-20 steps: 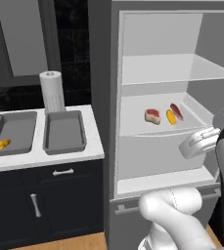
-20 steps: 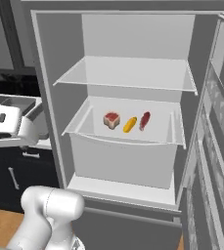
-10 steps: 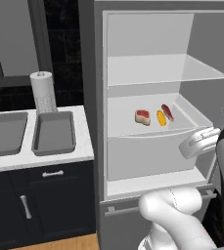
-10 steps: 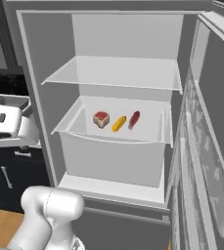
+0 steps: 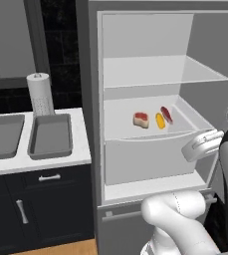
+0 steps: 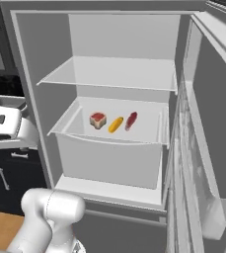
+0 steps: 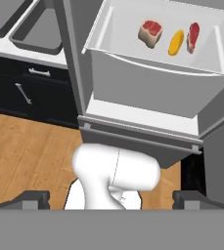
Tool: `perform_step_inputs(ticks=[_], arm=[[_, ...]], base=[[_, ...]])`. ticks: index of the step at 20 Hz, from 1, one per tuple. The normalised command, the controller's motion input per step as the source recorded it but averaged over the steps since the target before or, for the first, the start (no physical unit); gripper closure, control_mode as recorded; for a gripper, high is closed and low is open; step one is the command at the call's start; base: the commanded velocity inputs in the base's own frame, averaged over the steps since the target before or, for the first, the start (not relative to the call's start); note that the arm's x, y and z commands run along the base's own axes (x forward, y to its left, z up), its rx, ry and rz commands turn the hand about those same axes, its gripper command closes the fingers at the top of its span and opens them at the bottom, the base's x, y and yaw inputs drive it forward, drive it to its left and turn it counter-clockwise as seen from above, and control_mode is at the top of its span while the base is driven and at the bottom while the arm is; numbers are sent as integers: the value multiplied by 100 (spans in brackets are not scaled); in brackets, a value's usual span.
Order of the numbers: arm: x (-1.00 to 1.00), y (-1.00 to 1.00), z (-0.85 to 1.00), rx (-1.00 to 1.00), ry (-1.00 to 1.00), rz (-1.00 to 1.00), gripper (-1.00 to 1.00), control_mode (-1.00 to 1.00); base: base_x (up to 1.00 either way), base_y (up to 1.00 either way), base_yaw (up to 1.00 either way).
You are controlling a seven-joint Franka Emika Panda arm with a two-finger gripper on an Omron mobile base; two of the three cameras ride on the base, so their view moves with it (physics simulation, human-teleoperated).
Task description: Place one corn and one steak in each tupperware on the nearby counter, to pack two identical lunches.
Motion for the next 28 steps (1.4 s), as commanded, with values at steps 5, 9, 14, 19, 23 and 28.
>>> perform_step_inputs(ticks=[5, 9, 14, 19, 23, 28], arm=[[0, 0, 0, 0, 0, 0, -100, 100], [0, 0, 0, 0, 0, 0, -100, 100], [0, 0, 0, 0, 0, 0, -100, -100], [0, 0, 0, 0, 0, 0, -100, -100], [-3, 0, 0, 0, 0, 0, -100, -100], [15, -18, -9, 1, -1, -9, -100, -100]], base=[[0, -31, 0], [0, -6, 0], [0, 0, 0], [0, 0, 0], [0, 0, 0], [0, 0, 0]])
